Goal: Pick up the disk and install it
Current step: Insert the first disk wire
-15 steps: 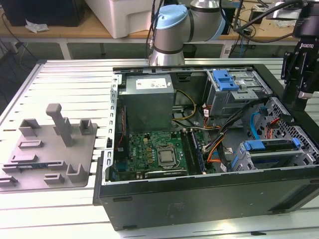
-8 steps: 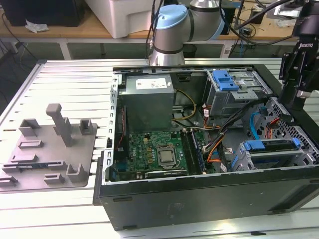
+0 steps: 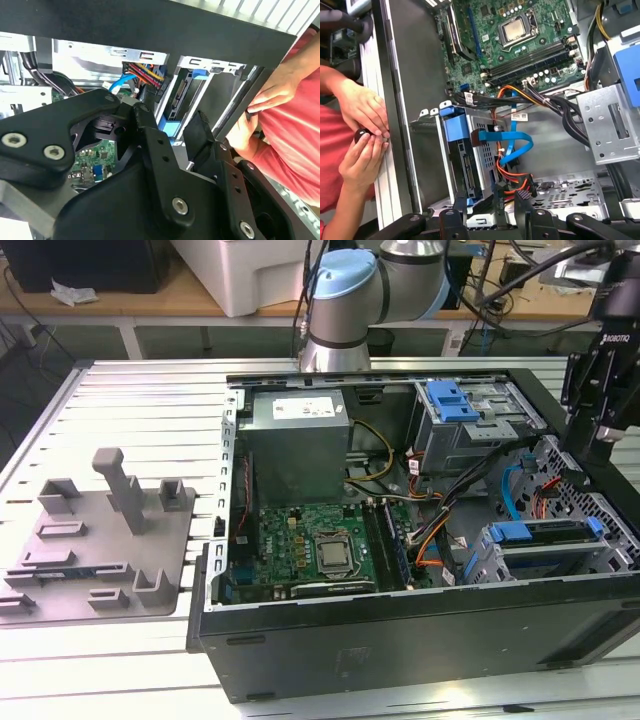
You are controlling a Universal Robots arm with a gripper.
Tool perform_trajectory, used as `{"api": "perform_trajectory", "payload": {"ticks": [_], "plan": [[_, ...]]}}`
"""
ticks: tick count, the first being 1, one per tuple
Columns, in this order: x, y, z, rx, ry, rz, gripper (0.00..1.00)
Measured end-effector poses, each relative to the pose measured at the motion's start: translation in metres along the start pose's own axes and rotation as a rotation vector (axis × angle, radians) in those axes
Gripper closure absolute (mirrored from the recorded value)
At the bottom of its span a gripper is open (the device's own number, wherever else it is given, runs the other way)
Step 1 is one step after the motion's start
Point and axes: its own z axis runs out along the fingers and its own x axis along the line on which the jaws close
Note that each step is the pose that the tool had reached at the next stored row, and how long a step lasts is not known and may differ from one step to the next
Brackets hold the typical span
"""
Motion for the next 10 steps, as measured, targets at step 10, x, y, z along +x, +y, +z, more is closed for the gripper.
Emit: {"api": "perform_trajectory", "payload": {"ticks": [10], "plan": [[-0.0083,-0.0086,0.0078,-0.0323,0.0321,-0.014,0.50]]}}
